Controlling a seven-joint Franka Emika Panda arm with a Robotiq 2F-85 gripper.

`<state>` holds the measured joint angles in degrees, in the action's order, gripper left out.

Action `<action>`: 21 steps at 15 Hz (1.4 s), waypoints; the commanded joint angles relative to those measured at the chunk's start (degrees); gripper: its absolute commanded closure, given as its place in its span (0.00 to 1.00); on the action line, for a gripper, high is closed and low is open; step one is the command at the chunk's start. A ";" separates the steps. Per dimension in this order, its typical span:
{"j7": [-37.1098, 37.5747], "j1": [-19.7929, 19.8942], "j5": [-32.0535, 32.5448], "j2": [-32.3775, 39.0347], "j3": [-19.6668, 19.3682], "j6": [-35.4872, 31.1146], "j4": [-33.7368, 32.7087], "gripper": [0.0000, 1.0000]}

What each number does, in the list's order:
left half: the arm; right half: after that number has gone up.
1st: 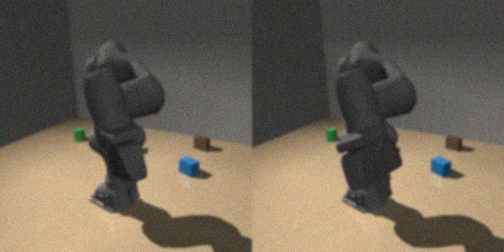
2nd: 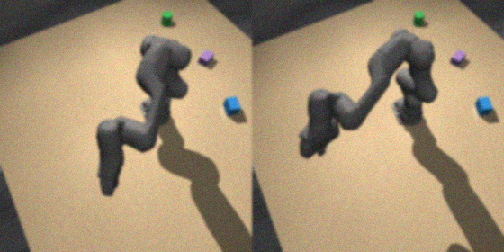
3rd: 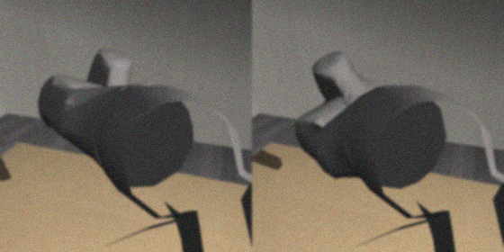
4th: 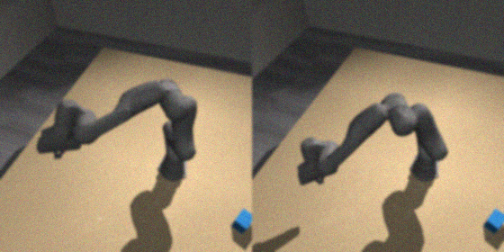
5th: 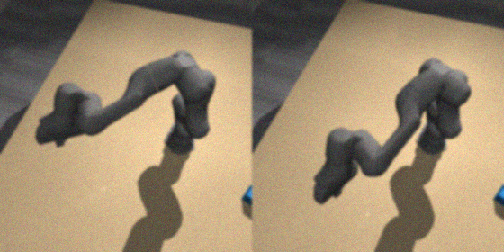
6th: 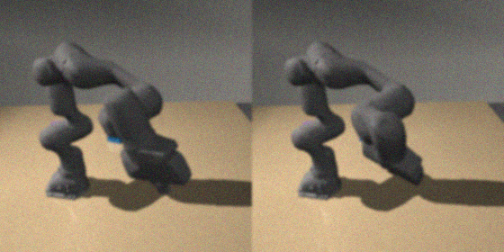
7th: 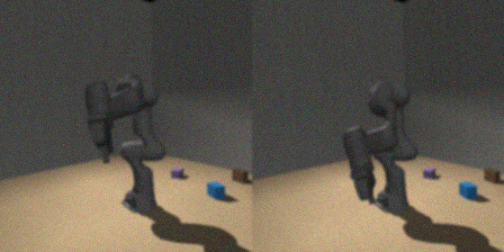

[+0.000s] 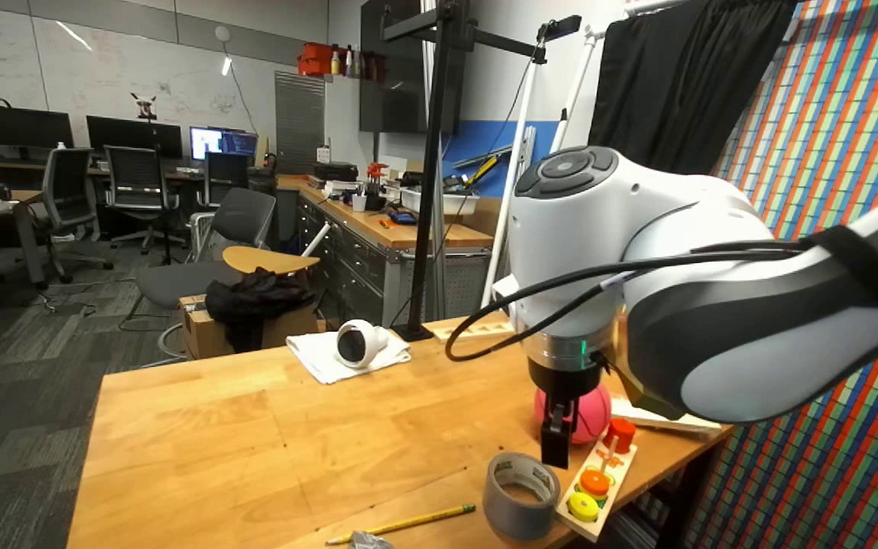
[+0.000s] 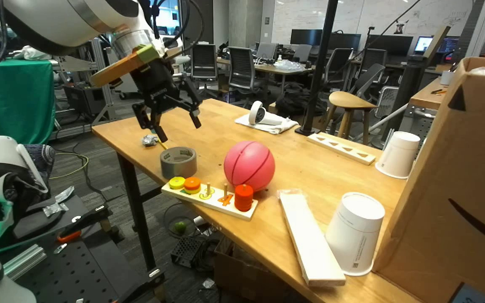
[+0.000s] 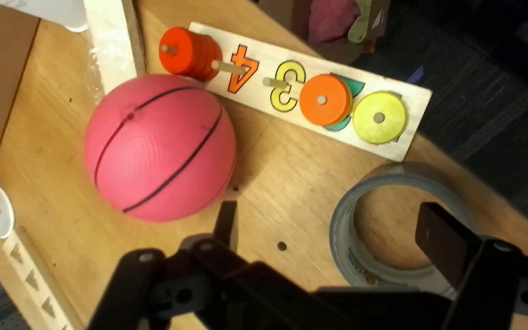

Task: Push the ball towards the box

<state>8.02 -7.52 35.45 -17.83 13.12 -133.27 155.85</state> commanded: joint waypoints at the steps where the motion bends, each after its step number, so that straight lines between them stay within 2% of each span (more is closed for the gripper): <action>1: -9.16 -1.19 -5.34 5.41 -1.45 4.95 -3.09 0.00; 4: -16.33 -0.94 -8.34 8.80 -2.05 9.15 -4.85 0.00; 9: -27.90 -0.88 -12.50 12.99 -3.71 10.74 -7.53 0.00; 11: -29.51 -0.55 -12.28 14.54 -4.04 10.46 -8.72 0.00; 12: -29.63 -0.20 -11.65 14.64 -4.40 8.57 -8.91 0.00; 15: -24.19 1.13 -4.02 12.74 -5.42 2.31 -9.67 0.00; 18: -19.49 1.70 3.57 9.62 -5.73 3.92 -12.63 0.00; 21: -11.74 2.01 7.60 7.50 -5.63 1.12 -12.85 0.00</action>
<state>-10.42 -5.81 39.10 -7.14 7.28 -129.87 142.58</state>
